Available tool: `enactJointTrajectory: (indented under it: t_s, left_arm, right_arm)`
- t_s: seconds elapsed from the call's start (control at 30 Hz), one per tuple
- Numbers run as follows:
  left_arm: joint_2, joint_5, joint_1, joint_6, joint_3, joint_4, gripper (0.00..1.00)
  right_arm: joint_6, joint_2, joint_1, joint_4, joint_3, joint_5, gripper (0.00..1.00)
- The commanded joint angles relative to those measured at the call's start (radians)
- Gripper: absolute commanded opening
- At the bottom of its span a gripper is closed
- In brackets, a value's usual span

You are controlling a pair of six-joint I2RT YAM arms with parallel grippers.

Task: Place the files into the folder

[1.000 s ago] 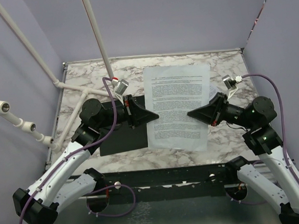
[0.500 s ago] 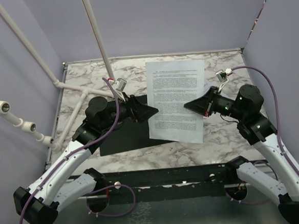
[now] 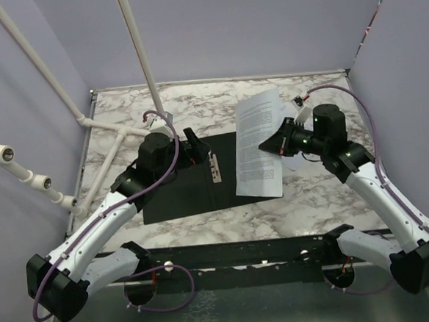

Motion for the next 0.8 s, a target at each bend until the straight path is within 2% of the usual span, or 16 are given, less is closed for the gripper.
enactJointTrajectory:
  t_s: [0.0, 0.4, 0.77]
  left_arm:
    - [0.073, -0.141, 0.004, -0.013, -0.019, -0.055, 0.99]
    - [0.253, -0.201, 0.019, -0.01, -0.051, -0.035, 0.99]
    - [0.335, -0.193, 0.064, -0.101, -0.127, 0.068, 0.99]
  right_arm:
    - [-0.015, 0.076, 0.005, -0.016, 0.023, 0.032, 0.0]
    - [0.054, 0.272, 0.005, 0.158, -0.019, -0.048, 0.0]
    - [0.154, 0.422, 0.006, 0.325, -0.051, -0.131, 0.0]
